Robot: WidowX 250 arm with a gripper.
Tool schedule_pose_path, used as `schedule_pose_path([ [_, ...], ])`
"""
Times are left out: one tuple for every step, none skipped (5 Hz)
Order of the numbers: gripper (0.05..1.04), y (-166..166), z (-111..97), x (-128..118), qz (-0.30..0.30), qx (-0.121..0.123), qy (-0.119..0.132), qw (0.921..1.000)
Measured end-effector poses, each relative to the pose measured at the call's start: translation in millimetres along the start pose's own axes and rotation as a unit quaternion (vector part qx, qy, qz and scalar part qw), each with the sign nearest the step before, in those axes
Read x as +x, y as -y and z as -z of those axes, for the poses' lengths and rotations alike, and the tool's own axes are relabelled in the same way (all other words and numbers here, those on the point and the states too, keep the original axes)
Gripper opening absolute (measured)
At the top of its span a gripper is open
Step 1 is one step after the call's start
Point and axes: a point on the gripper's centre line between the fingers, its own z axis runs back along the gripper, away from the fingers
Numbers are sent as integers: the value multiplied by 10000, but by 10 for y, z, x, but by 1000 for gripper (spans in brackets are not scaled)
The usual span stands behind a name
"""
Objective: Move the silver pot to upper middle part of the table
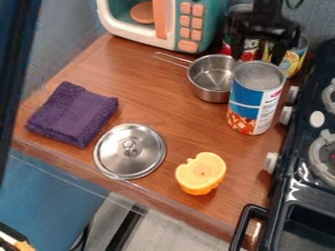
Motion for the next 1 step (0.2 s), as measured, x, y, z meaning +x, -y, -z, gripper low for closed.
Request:
schedule_pose_path([
  [1007, -93, -198, 7, -25, -119, 129, 9998],
])
